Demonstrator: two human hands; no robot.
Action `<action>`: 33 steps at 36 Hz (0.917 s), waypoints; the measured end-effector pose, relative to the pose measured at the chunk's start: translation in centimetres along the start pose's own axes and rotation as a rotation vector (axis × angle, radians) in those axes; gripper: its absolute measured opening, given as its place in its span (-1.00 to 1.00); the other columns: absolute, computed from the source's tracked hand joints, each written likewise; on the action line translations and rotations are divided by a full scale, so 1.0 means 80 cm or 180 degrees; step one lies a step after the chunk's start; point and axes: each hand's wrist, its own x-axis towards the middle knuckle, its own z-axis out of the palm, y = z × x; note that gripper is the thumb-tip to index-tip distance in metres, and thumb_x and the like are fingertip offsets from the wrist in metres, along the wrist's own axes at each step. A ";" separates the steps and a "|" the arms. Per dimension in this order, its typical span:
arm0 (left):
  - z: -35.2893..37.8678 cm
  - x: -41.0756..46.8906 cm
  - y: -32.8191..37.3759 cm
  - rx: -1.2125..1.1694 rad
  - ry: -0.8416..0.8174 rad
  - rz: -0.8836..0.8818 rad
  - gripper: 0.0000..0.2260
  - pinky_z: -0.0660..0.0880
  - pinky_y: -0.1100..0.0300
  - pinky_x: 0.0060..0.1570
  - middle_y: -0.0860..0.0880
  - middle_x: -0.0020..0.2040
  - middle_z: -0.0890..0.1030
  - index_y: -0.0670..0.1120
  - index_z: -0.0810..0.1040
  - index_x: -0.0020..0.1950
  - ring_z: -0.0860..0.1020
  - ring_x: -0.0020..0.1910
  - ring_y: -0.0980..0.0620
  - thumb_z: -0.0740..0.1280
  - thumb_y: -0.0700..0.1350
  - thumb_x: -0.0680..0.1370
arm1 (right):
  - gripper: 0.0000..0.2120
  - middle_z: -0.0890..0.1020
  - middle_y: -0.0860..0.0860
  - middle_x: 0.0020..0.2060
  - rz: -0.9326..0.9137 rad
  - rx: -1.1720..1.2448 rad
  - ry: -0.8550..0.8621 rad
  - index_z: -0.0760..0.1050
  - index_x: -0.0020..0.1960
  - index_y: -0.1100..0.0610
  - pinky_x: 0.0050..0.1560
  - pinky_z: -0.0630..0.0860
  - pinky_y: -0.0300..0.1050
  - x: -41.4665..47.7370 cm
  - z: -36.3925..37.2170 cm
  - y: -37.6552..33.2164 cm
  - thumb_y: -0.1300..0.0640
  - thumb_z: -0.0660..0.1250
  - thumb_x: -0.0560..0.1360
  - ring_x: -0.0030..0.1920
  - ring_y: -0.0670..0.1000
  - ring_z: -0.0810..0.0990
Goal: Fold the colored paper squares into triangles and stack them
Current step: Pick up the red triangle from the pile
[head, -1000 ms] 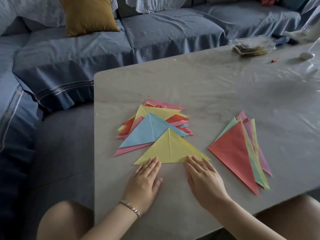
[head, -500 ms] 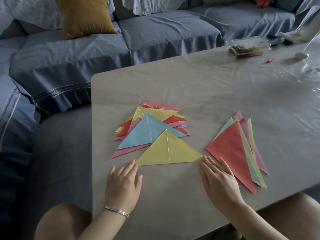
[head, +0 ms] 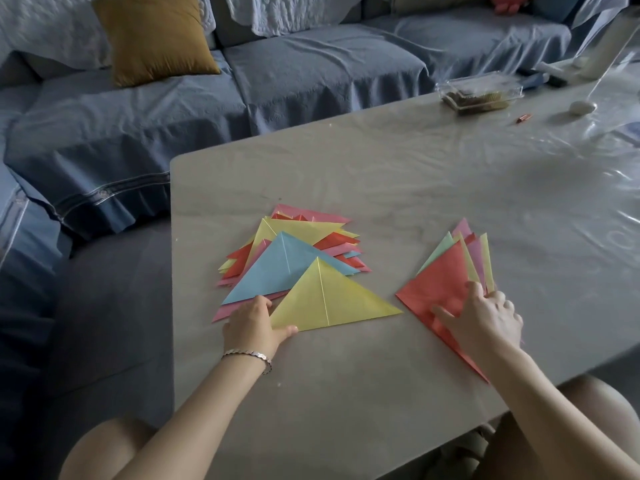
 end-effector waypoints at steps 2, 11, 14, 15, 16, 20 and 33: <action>-0.001 0.001 0.000 -0.0042 -0.0055 -0.0037 -0.48 0.44 0.13 0.03 -0.04 0.11 0.52 -0.10 0.44 0.19 0.49 0.12 -0.05 0.47 0.11 0.35 | -0.38 0.40 0.20 0.19 0.0061 -0.0018 -0.0024 0.28 0.29 0.12 0.21 0.28 0.04 0.001 0.003 -0.001 -0.27 0.28 0.42 0.23 0.20 0.36; -0.021 -0.024 0.014 -0.0426 0.0534 0.0709 -0.89 0.28 0.17 -0.25 -0.03 -0.12 0.45 -0.13 0.34 -0.02 0.45 -0.16 -0.08 0.08 -0.12 0.62 | -0.30 0.39 0.25 0.16 0.0292 0.0392 -0.0070 0.26 0.28 0.17 0.19 0.32 0.07 0.006 0.001 -0.004 -0.18 0.44 0.34 0.20 0.24 0.37; -0.043 -0.010 0.016 -0.0739 0.0983 0.0630 -0.89 0.27 0.15 -0.25 -0.04 -0.14 0.43 -0.14 0.36 -0.05 0.47 -0.15 -0.13 0.08 -0.17 0.61 | -0.28 0.40 0.27 0.15 0.0324 0.0444 -0.0136 0.24 0.29 0.17 0.19 0.33 0.08 0.008 -0.003 -0.005 -0.16 0.46 0.33 0.19 0.26 0.38; -0.049 0.000 0.015 -0.0805 0.1018 0.0540 -0.88 0.28 0.13 -0.24 -0.08 -0.13 0.47 -0.16 0.37 -0.05 0.49 -0.12 -0.18 0.08 -0.17 0.61 | -0.28 0.40 0.27 0.15 0.0323 0.0484 -0.0158 0.24 0.29 0.17 0.19 0.33 0.08 0.009 -0.003 -0.005 -0.15 0.46 0.32 0.19 0.26 0.38; -0.053 0.011 0.013 -0.0837 0.0974 0.0407 -0.86 0.29 0.11 -0.23 -0.15 -0.10 0.51 -0.18 0.39 -0.02 0.50 -0.10 -0.21 0.08 -0.17 0.61 | -0.28 0.41 0.27 0.15 0.0325 0.0510 -0.0179 0.23 0.29 0.17 0.19 0.33 0.08 0.010 -0.003 -0.005 -0.15 0.47 0.32 0.19 0.26 0.39; -0.060 0.036 0.003 -0.0551 0.0662 -0.0020 -0.78 0.37 0.05 -0.08 -0.21 0.10 0.51 -0.19 0.40 0.18 0.46 0.04 -0.20 0.15 -0.13 0.58 | -0.28 0.42 0.26 0.15 0.0383 0.0541 -0.0231 0.25 0.24 0.17 0.19 0.34 0.09 0.009 -0.005 -0.006 -0.17 0.48 0.30 0.20 0.26 0.39; -0.014 -0.054 0.049 -0.1460 -0.0316 0.0909 -0.82 0.47 0.21 0.03 0.01 -0.06 0.60 -0.10 0.52 0.11 0.57 -0.02 0.05 0.28 -0.09 0.54 | -0.83 0.55 0.00 -0.07 -0.1131 0.1979 0.0651 0.54 0.05 0.15 -0.02 0.51 -0.05 -0.023 -0.001 -0.008 0.32 0.28 0.50 -0.05 0.07 0.55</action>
